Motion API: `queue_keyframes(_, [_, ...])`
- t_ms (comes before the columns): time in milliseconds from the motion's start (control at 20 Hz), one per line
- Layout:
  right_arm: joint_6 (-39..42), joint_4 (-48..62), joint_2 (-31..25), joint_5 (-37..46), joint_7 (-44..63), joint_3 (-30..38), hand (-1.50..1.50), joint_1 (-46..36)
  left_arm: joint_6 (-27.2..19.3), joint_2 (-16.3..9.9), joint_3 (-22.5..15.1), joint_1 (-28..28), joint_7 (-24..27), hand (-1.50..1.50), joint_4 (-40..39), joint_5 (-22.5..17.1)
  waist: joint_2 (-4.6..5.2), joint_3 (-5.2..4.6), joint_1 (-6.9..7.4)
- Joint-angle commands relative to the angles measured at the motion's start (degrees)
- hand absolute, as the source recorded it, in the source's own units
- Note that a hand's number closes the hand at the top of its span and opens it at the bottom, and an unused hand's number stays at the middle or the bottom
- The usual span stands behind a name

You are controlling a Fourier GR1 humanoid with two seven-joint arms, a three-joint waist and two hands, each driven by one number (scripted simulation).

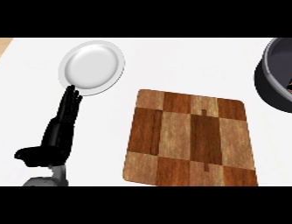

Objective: Pick the cupcake from the cutting board and place it in the pot

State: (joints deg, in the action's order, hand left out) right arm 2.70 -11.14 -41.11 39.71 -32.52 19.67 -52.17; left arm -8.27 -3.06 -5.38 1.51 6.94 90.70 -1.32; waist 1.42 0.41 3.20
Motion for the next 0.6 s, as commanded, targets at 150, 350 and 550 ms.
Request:
queue_keyframes(150, [8.2, 3.3, -3.4, -12.8, -4.8, 12.6, -1.50, -0.5, -0.5, -0.4, 0.3, 0.7, -2.9, 0.00, 2.2, -0.1, -0.05, 0.04, -0.38])
queue_keyframes(350, [10.1, 4.8, -5.3, -16.0, -3.2, 16.1, -1.50, 0.2, -0.9, 0.4, 0.1, 1.8, -1.2, 0.00, -0.3, 0.7, 0.70, 0.07, 0.13])
queue_keyframes(550, [11.8, 4.9, -8.4, -17.9, -3.4, 18.0, -1.50, 2.2, 0.3, 0.0, -0.1, 0.4, -0.6, 0.00, 0.4, 0.1, 0.70, 0.12, 0.56])
